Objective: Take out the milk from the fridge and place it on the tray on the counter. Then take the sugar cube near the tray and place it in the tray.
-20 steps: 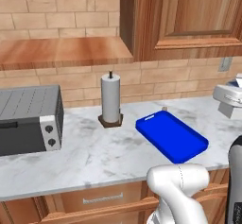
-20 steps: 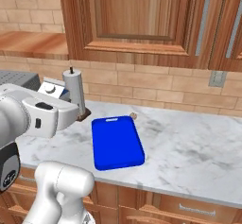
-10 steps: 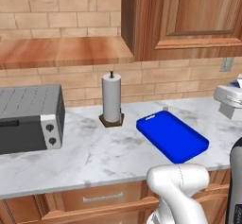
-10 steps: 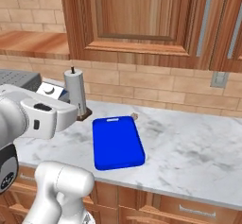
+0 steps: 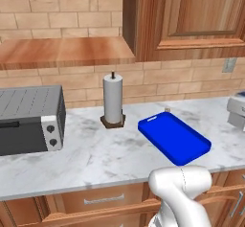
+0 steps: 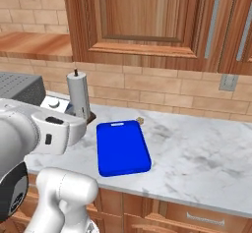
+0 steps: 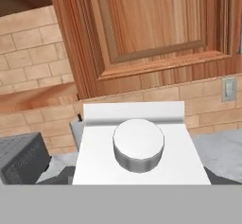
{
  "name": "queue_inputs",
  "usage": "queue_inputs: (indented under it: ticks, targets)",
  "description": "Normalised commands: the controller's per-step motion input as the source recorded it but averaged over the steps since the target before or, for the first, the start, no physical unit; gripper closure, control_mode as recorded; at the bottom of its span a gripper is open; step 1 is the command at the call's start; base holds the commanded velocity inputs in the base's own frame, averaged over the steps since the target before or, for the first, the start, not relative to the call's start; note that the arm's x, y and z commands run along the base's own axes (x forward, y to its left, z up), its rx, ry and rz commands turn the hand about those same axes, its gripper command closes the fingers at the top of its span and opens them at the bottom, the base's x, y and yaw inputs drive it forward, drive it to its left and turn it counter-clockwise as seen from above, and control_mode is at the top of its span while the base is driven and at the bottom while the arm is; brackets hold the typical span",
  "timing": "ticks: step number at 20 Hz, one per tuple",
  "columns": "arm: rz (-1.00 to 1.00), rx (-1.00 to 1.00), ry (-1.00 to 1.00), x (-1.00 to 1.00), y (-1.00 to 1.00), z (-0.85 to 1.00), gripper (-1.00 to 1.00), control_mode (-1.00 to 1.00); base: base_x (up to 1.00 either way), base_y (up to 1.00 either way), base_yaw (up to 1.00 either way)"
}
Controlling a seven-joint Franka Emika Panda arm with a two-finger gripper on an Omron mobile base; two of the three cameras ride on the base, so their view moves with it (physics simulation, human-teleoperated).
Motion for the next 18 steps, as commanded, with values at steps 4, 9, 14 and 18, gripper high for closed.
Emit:
queue_inputs:
  ticks: [4, 9, 14, 18]
  targets:
    - [0.32, 0.0, 0.0, 0.01, -0.24, -0.64, 1.0, -1.0, 0.0, 0.0, 0.0]
    - [0.47, 0.04, 0.0, 0.36, -0.29, -0.7, 1.0, -1.0, 0.0, 0.0, 0.0]
    - [0.52, 0.0, -0.15, 0.74, 0.01, -0.94, 1.0, -1.0, 0.0, 0.0, 0.0]
    - [0.3, 0.0, -0.03, 0.79, 0.0, -0.61, 1.0, -1.0, 0.0, 0.0, 0.0]
